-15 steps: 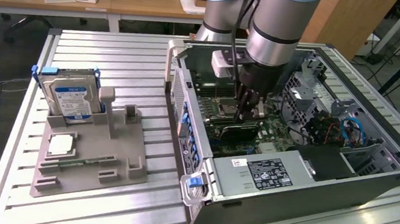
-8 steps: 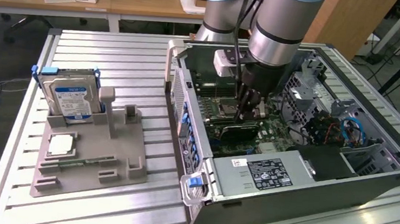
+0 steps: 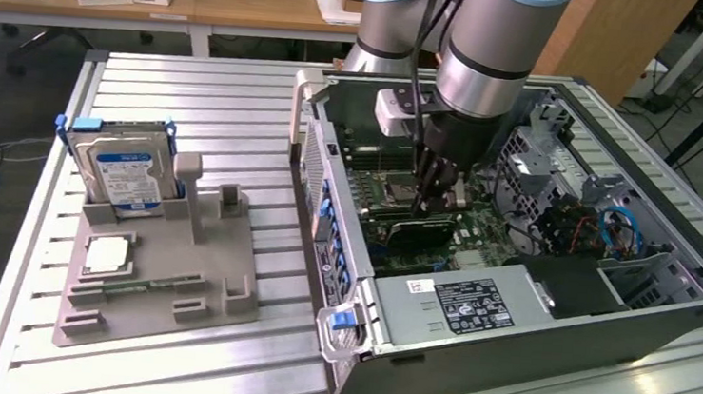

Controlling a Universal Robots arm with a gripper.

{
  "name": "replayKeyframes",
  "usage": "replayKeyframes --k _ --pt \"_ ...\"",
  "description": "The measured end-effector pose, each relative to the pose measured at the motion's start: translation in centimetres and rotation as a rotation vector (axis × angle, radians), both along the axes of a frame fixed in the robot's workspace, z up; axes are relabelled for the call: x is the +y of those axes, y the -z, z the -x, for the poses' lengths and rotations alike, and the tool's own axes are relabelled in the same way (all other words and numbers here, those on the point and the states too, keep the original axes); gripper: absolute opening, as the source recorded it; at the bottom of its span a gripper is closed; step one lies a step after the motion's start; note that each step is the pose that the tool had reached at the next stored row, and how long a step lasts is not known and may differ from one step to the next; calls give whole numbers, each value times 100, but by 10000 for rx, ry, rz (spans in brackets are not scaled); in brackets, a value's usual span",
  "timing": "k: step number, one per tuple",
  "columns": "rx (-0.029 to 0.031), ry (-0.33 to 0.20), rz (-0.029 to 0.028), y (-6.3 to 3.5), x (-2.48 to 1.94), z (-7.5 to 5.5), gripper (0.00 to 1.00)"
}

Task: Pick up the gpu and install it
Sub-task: 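Press down on the gpu until it lock into place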

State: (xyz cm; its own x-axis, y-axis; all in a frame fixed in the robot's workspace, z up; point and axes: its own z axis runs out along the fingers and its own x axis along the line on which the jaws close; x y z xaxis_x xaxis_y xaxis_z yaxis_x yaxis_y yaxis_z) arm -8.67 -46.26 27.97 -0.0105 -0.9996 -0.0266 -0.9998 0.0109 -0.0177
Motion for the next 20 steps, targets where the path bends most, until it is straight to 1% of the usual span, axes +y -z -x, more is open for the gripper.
replayKeyframes --k 3,13,17,20 --pt "-3 0 -4 22 0 0 11" --pt "-7 2 -2 141 1 -1 11" --pt "-5 0 1 146 0 -2 11" --pt "-9 -1 -6 161 1 -2 11"
